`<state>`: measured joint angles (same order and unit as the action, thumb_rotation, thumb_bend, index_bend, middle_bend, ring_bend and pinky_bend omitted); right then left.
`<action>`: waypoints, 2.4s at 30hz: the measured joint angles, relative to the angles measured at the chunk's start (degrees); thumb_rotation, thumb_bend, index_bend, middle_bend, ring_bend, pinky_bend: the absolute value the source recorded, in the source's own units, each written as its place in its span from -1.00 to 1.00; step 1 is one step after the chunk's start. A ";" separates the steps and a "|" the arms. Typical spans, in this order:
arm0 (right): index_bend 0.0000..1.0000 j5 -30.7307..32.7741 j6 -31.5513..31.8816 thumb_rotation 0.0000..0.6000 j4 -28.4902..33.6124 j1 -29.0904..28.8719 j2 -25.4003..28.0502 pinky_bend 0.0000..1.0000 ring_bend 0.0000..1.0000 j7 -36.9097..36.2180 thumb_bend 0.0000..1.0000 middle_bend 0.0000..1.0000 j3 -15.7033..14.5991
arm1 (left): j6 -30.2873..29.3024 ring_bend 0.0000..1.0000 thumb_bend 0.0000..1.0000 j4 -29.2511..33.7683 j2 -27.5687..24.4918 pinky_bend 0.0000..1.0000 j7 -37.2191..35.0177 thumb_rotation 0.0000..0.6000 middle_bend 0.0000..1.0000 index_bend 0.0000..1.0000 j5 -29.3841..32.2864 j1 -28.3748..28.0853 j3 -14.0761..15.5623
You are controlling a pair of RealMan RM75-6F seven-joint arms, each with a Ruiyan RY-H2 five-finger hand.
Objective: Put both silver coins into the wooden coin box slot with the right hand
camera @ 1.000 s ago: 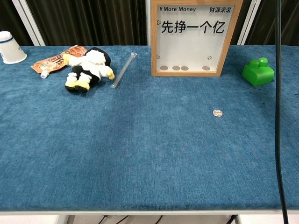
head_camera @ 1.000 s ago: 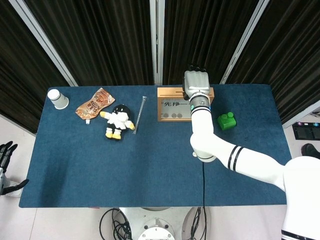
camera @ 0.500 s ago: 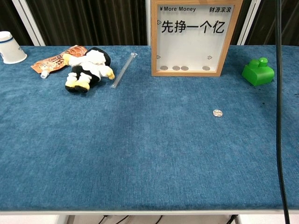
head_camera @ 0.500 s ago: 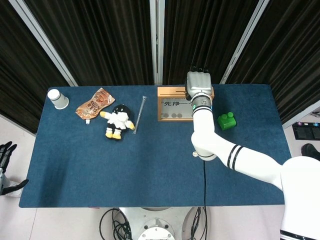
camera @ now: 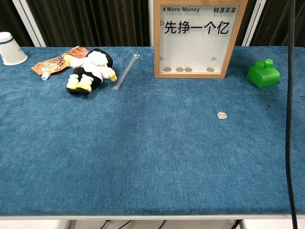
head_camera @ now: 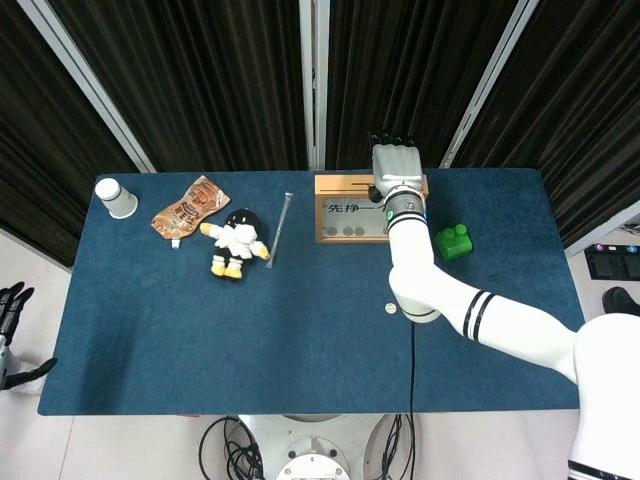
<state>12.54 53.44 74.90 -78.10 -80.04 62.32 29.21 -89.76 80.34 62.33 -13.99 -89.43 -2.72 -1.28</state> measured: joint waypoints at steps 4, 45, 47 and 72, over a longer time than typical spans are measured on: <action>-1.00 -1.37 -0.80 1.00 1.49 0.76 1.27 -1.00 -1.00 -1.51 -0.41 -1.00 -0.08 | 0.01 -1.00 -0.86 0.33 -0.13 -1.00 0.34 1.00 -1.00 -0.89 0.02 -0.04 -0.05; -1.00 -95.43 25.81 1.00 16.25 50.41 8.95 -1.00 -1.00 -45.14 -0.52 -1.00 -30.50 | -2.08 -1.00 -0.86 2.97 0.90 -1.00 6.04 1.00 -1.00 -0.89 -0.29 0.51 -0.72; -1.00 -96.80 26.04 1.00 11.01 51.93 5.77 -1.00 -1.00 -48.00 -0.51 -1.00 -32.22 | -2.14 -1.00 -0.86 2.64 1.23 -1.00 6.02 1.00 -1.00 -0.89 -0.28 0.64 -0.64; -0.35 -105.39 21.40 1.00 -16.30 51.42 -15.76 -1.00 -1.00 -57.10 -0.45 -0.98 -31.24 | -1.50 -1.00 -0.86 -0.97 2.27 -1.00 2.79 1.00 -1.00 -0.89 0.83 0.99 -0.81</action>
<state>-92.85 74.84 58.60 -26.68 -95.80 5.21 -2.03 -91.26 79.37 64.60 -11.20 -88.60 -1.73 -2.09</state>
